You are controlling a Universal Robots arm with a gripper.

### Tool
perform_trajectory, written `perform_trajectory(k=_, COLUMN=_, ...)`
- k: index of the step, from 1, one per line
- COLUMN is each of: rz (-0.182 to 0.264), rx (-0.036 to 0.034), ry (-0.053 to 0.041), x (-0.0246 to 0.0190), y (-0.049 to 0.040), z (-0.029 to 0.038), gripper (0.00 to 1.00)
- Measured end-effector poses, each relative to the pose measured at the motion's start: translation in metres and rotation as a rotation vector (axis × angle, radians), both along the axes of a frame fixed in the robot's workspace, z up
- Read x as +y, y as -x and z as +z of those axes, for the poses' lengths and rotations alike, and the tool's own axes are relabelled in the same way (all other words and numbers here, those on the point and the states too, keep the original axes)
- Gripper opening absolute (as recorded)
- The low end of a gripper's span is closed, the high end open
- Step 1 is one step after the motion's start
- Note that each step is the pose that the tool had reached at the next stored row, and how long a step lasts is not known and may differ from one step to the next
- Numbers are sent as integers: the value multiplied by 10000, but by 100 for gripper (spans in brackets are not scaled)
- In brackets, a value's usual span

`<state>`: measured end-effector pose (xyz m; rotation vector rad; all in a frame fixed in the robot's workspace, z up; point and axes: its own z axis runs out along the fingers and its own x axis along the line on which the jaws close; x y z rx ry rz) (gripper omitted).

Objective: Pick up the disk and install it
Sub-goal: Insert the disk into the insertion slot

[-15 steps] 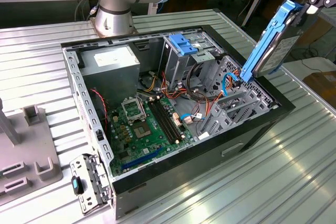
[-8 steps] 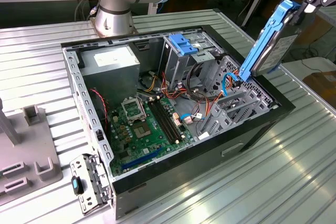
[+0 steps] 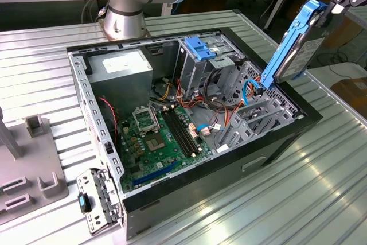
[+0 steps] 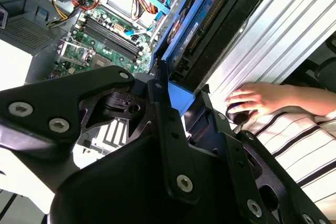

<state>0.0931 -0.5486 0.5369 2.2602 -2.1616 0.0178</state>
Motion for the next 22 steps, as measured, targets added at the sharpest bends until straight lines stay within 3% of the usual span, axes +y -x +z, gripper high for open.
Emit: perform_trajectory(k=22, rz=0, rx=0, ry=0, x=1, y=3, z=-30, gripper=36)
